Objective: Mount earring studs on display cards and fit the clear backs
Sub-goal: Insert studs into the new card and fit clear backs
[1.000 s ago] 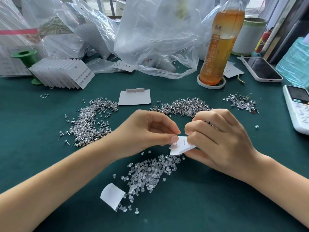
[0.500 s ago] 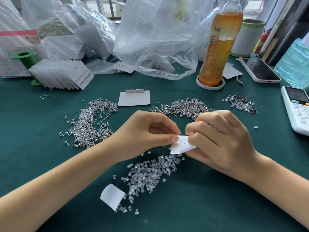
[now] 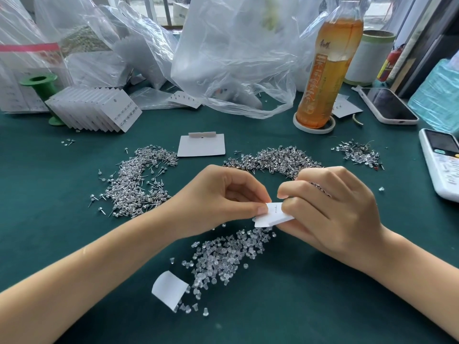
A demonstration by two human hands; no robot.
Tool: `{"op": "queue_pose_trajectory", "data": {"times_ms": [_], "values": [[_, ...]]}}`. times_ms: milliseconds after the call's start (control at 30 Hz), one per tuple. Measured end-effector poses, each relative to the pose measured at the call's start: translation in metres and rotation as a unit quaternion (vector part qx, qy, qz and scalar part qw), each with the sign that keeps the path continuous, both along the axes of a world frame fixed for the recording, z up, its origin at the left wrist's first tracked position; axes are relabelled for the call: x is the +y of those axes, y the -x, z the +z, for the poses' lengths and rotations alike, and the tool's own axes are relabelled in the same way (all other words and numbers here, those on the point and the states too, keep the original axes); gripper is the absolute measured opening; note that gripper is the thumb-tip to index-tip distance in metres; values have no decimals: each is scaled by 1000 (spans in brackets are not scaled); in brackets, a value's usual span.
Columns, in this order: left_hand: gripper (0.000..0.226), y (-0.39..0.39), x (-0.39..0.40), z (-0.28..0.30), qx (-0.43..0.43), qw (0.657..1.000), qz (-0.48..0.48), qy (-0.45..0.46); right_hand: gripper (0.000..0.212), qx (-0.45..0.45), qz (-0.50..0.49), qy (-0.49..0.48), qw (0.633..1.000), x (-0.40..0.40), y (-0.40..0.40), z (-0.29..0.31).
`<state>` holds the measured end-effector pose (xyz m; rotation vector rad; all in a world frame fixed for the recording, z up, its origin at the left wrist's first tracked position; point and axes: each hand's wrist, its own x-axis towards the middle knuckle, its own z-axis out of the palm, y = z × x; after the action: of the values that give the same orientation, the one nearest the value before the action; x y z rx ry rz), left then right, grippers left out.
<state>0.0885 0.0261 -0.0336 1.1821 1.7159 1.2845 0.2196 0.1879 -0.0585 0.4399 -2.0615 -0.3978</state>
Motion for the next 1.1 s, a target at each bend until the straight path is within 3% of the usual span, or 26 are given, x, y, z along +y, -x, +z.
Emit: {"op": "queue_pose_trajectory", "data": {"times_ms": [333,467,533,633,733,1100], "values": [[14,-2,0,0,-11,1000,-4,18,25,7,-2,-1,1000,-1,0,-2],[8,5,3,0,-28,994,99,-31,35,14,-13,115,993,4,4,-2],[6,15,1,1,31,991,126,-38,37,16,-21,173,985,9,4,-3],[5,20,-4,2,146,988,14,39,39,18,-32,230,972,12,3,-5],[4,17,-7,2,208,973,-48,82,40,15,-30,254,967,12,4,-5],[11,14,-7,3,240,967,-47,74,42,8,-24,273,962,12,5,-7]]}}
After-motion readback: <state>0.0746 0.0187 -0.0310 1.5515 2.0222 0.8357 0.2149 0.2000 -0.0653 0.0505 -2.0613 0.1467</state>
